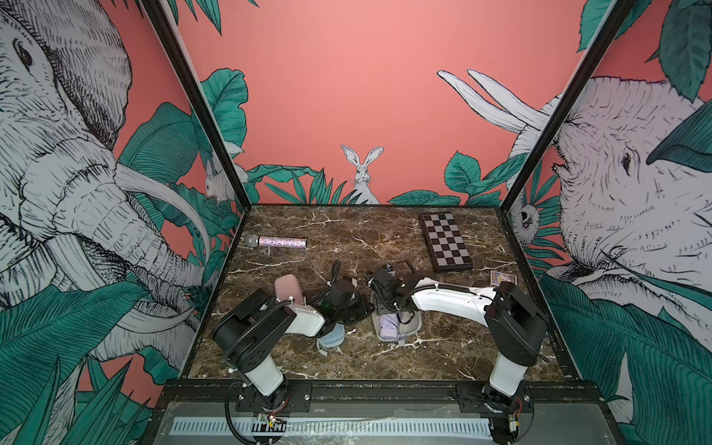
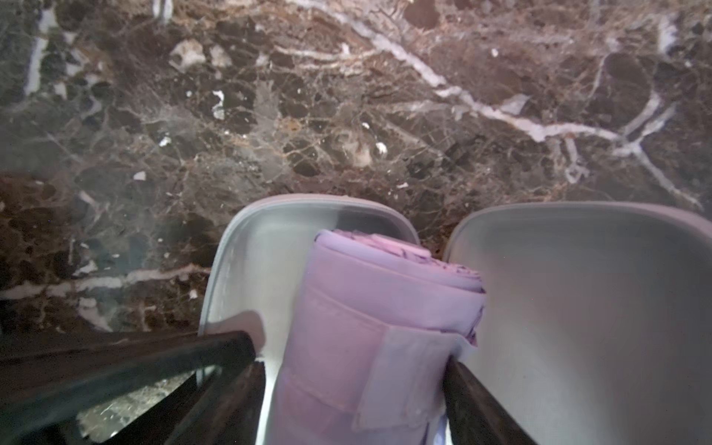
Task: Put umbrellas into zippered umbrella sleeves
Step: Place the umbrella in the umbrella sleeve, then adjust the umbrella in the umbrella sleeve.
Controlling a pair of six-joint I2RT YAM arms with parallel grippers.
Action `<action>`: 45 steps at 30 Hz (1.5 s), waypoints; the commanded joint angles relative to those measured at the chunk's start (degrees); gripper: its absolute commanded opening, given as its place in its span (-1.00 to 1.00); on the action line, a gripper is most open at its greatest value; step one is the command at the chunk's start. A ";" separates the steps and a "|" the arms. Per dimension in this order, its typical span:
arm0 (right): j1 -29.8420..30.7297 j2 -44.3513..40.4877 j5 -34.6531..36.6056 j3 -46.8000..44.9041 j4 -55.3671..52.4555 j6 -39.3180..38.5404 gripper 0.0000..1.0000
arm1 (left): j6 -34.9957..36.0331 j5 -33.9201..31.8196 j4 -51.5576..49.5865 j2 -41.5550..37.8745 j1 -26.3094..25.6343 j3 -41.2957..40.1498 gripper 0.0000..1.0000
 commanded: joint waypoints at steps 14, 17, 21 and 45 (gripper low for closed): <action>-8.64 -5.85 -9.51 -3.40 5.27 6.00 0.54 | 3.49 1.73 -2.22 -6.22 4.45 -3.23 -0.67; -9.45 -3.30 -11.74 -3.96 9.17 8.00 0.56 | 3.60 2.00 -1.35 -3.68 4.66 -3.95 -0.73; -9.46 -1.88 -13.95 -5.42 11.37 9.26 0.54 | 3.84 1.76 -1.80 -4.88 4.86 -3.98 -0.68; -8.78 -3.56 -9.67 0.43 0.35 -2.06 0.47 | 4.87 3.80 2.12 3.18 5.18 -0.80 -0.87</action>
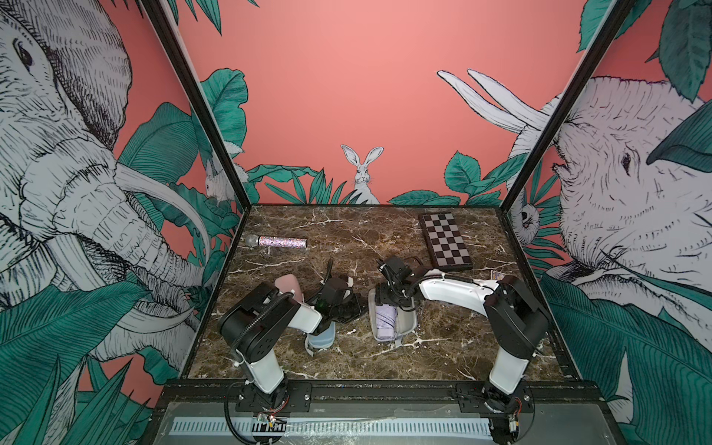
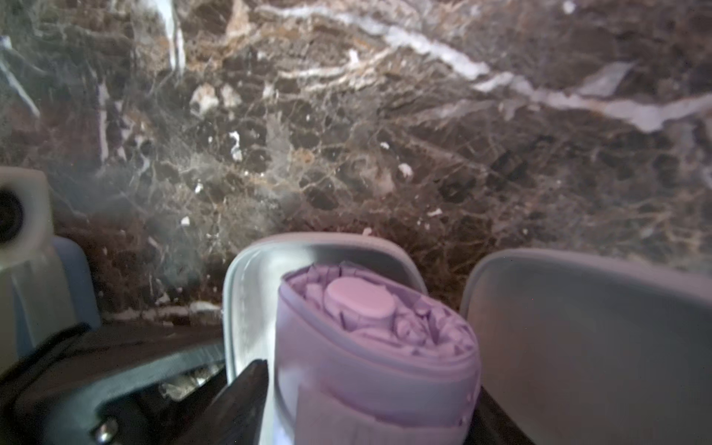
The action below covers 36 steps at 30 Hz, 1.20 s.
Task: Put umbrellas into zippered umbrella sleeves
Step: Adjust the umbrella in the umbrella sleeve.
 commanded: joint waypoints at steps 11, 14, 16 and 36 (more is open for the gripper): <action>-2.11 -0.05 -1.15 1.17 0.26 -0.65 0.10 | 1.72 -1.16 -4.08 -2.42 0.36 0.33 -0.87; -0.69 1.69 -2.78 3.07 0.71 -0.25 -0.03 | 1.85 -1.12 -3.98 -2.01 0.31 0.59 -0.87; 0.07 2.46 -3.76 3.62 1.44 0.37 -0.12 | 1.83 -0.99 -3.79 -1.64 0.28 1.03 -0.88; -9.84 -25.32 1.30 -8.57 -12.12 -3.00 0.43 | 3.04 -1.52 -9.10 -6.87 0.36 0.18 -0.75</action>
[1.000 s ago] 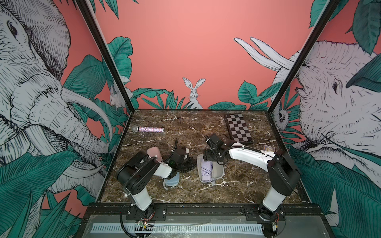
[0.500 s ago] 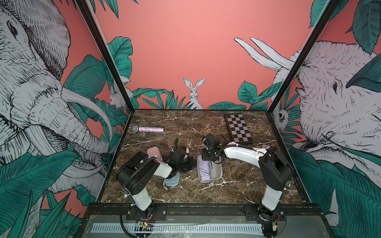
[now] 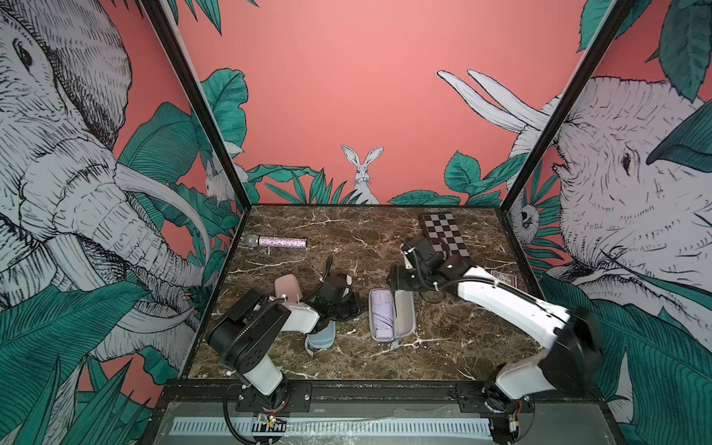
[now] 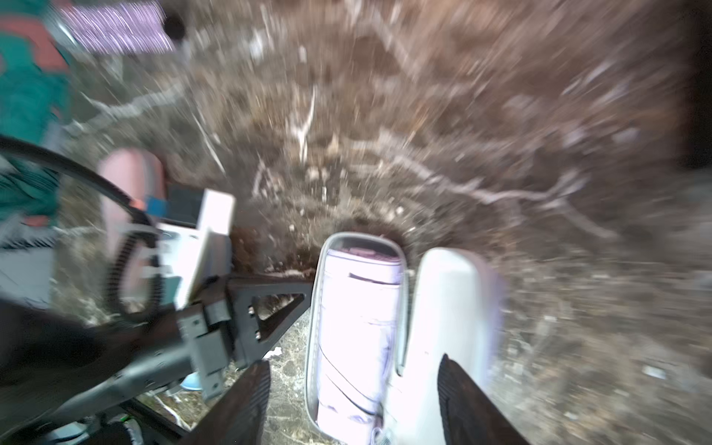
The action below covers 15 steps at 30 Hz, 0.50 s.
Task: Put umbrellas into zippered umbrella sleeves
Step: Adjust the umbrella in the umbrella sleeve, then close the umbrella sleeve at the center of the board.
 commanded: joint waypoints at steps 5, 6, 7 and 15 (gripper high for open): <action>-4.81 -3.24 -9.13 -15.55 6.92 5.41 0.56 | 0.45 0.20 -1.21 -1.57 0.30 -1.76 -0.75; -4.67 -2.58 -11.02 -16.50 9.76 6.81 0.56 | 0.43 0.19 -1.04 -1.42 0.30 -1.97 -0.75; -4.35 -2.01 -12.62 -17.53 12.97 8.10 0.55 | 0.39 0.19 -0.80 -1.18 0.25 -2.21 -0.75; 3.98 4.10 -13.63 -14.91 22.50 14.03 0.41 | -0.47 -0.32 0.97 -1.02 0.07 -3.00 -0.78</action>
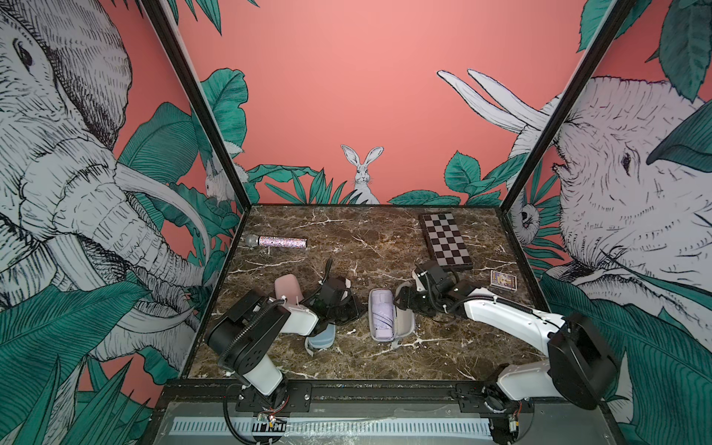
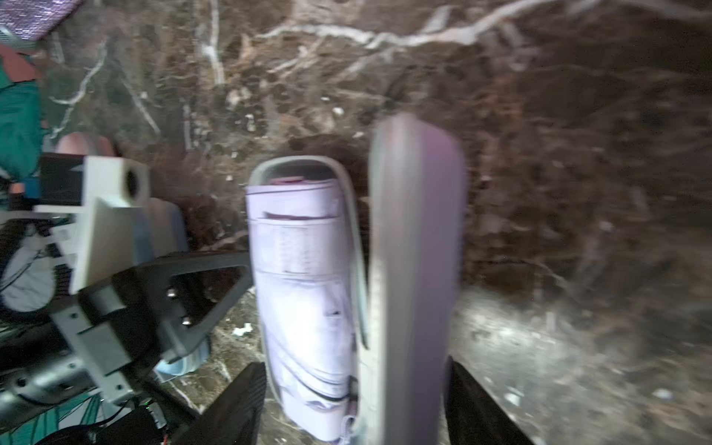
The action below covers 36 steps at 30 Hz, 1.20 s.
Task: Put umbrellas into zippered umbrella sleeves
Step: Close the umbrella sleeve at the center of the board.
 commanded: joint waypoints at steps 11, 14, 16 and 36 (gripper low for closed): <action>5.88 15.75 2.62 2.63 8.20 4.67 0.39 | 0.11 0.60 -0.95 -5.26 2.47 -2.91 -0.81; 5.99 16.70 2.04 2.23 7.65 3.65 0.38 | 4.34 2.36 -10.53 -11.46 5.71 -1.53 -0.77; 5.90 15.97 2.16 3.00 6.19 2.15 0.37 | 6.41 4.04 -15.58 -14.95 6.49 0.08 -0.72; 5.55 -2.20 4.18 -3.88 1.21 -3.66 -0.17 | 7.05 10.91 -18.61 -9.72 1.44 22.79 -0.36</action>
